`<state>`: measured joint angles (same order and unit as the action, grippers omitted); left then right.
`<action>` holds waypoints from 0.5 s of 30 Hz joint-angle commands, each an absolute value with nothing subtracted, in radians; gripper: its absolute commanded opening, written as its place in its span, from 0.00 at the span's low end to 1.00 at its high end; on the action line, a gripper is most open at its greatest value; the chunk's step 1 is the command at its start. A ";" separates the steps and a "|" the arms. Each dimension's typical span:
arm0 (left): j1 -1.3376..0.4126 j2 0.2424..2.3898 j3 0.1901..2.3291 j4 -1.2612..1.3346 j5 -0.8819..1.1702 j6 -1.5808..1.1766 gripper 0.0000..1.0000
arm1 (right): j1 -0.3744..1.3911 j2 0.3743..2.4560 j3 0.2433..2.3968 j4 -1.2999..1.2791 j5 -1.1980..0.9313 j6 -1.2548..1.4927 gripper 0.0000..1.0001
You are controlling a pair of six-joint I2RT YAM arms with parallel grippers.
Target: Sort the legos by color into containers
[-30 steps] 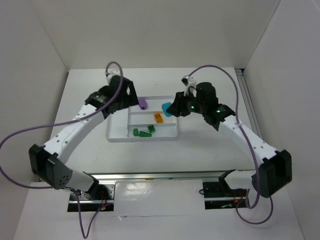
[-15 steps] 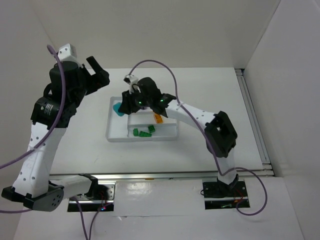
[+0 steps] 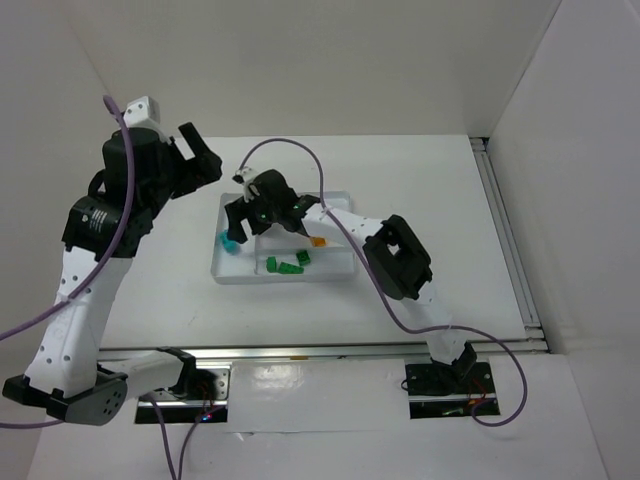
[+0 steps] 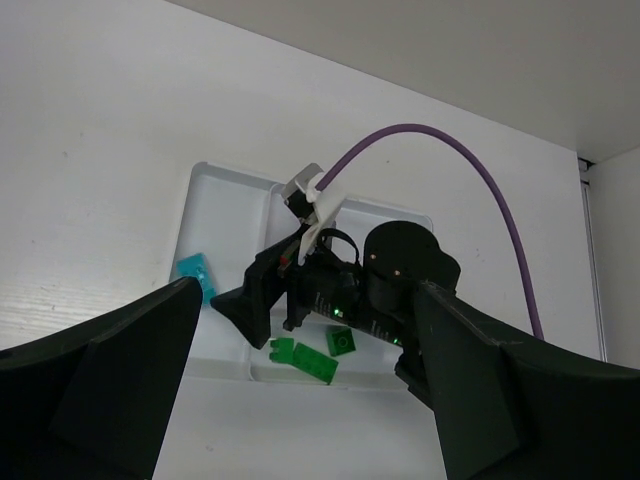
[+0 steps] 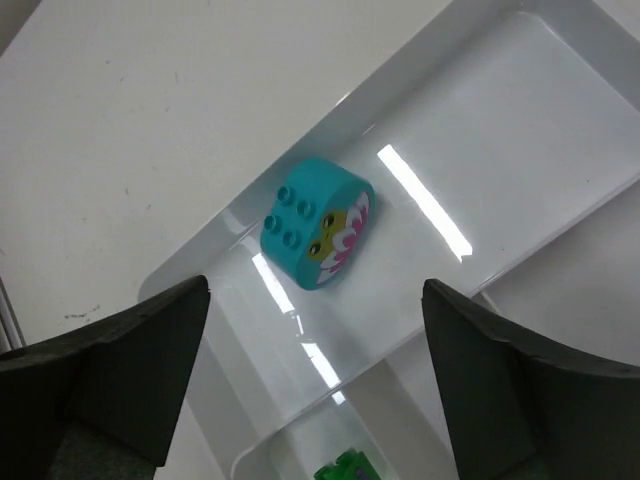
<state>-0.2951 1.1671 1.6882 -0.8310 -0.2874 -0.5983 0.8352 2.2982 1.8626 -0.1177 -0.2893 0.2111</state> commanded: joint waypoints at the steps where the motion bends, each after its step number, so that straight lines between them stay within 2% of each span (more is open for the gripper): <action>1: -0.288 1.149 1.672 -0.821 -0.261 -0.569 1.00 | 0.834 2.284 1.945 -0.115 -0.294 0.166 0.96; 5: -0.288 1.149 1.651 -0.811 -0.261 -0.569 1.00 | 0.834 2.179 1.852 -0.078 -0.206 0.175 0.98; 8: -0.288 1.149 1.641 -0.802 -0.252 -0.569 1.00 | 0.825 2.067 1.777 -0.113 0.059 0.204 1.00; 9: -0.288 1.160 1.641 -0.802 -0.241 -0.569 1.00 | 0.825 2.043 1.766 -0.141 0.245 0.215 1.00; 11: -0.279 1.172 1.641 -0.793 -0.221 -0.558 1.00 | 0.816 1.970 1.712 -0.210 0.429 0.253 1.00; 12: -0.279 1.183 1.641 -0.793 -0.210 -0.548 1.00 | 0.795 1.942 1.686 -0.233 0.587 0.271 1.00; 15: -0.279 1.192 1.641 -0.782 -0.198 -0.548 1.00 | 0.746 1.813 1.573 -0.343 0.722 0.346 1.00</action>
